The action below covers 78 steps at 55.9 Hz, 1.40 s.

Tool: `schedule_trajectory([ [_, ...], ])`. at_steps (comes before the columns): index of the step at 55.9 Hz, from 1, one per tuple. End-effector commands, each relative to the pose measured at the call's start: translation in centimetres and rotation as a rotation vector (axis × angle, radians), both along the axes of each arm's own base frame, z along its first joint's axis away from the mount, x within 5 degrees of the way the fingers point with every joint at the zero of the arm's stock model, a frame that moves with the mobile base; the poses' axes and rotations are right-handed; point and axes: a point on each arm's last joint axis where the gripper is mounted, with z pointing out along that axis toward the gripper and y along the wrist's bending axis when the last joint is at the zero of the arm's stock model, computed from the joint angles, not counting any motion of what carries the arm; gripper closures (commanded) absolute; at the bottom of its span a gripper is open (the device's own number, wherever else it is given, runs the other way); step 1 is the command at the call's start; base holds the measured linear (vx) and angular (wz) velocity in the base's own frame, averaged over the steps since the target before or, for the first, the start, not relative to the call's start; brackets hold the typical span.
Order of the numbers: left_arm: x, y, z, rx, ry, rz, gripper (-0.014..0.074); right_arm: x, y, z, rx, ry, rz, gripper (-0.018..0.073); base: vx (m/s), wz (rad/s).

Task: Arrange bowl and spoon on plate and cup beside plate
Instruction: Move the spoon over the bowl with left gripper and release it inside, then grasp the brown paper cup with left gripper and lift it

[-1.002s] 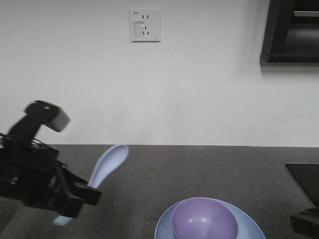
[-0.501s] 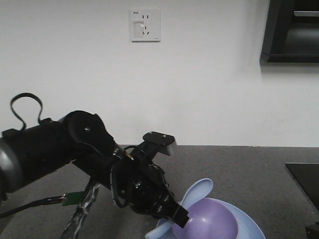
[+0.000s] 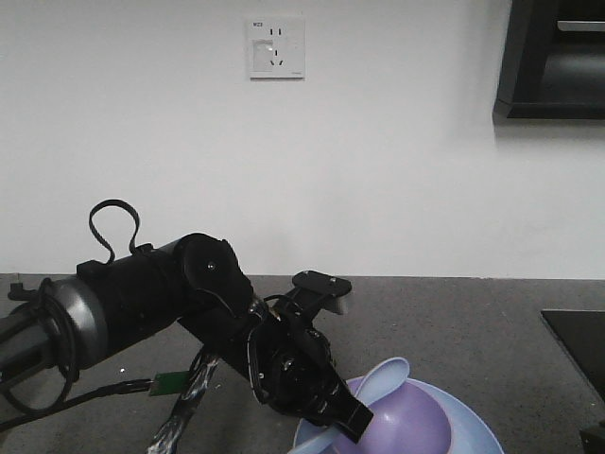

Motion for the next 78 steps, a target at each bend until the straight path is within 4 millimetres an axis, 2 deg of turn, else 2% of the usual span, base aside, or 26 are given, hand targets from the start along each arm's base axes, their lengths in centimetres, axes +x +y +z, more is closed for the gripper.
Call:
schedule_trajectory([
  [1,-0.5,0.0,3.8,-0.106,-0.08,0.028,0.0221,0.2,-0.1,1.5,0.01,-0.1,-0.013,0.0568,0.0,0.0],
  [8,-0.4,0.0,4.0,-0.116,-0.095,0.038,0.01,0.2,-0.2,1.4,0.001,-0.102,-0.015,0.0568,0.0,0.0],
  [13,-0.5,0.0,4.4,-0.119,-0.1,0.034,0.0048,0.3,-0.3,1.4,-0.012,-0.105,-0.017,0.0568,0.0,0.0],
  [25,-0.9,1.0,8.7,-0.019,-0.185,-0.055,0.0027,0.3,-0.4,1.4,-0.034,-0.11,-0.021,0.0568,0.0,0.0],
  [30,-0.8,2.4,11.3,0.077,-0.248,0.022,0.0027,0.3,-0.5,1.4,-0.053,-0.115,-0.025,0.0568,0.0,0.0],
  [37,-0.8,4.8,13.8,0.176,-0.365,0.191,0.0031,0.4,-0.6,1.4,-0.066,-0.123,-0.028,0.0568,0.0,0.0],
  [42,-1.3,6.9,15.3,0.256,-0.449,0.303,0.0031,0.4,-0.6,1.5,-0.073,-0.125,-0.03,0.0568,0.0,0.0],
  [47,-1.9,10.1,16.5,0.33,-0.506,0.441,0.0031,0.4,-0.7,1.5,-0.082,-0.128,-0.031,0.0568,0.0,0.0],
  [55,-2.8,14.5,16.1,0.414,-0.495,0.561,0.0031,0.4,-0.9,1.4,-0.116,-0.13,-0.037,0.0568,0.0,0.0],
  [66,-3.7,21.1,12.8,0.584,-0.398,0.688,0.0031,0.4,-0.9,1.4,-0.105,-0.131,-0.044,0.0568,0.0,0.0],
  [73,-3.8,24.0,10.8,0.655,-0.358,0.739,0.0031,0.5,-0.9,1.5,-0.099,-0.134,-0.047,0.0568,0.0,0.0],
  [78,-3.6,25.2,9.9,0.674,-0.334,0.769,0.0031,0.5,-0.9,1.5,-0.087,-0.132,-0.054,0.0568,0.0,0.0],
])
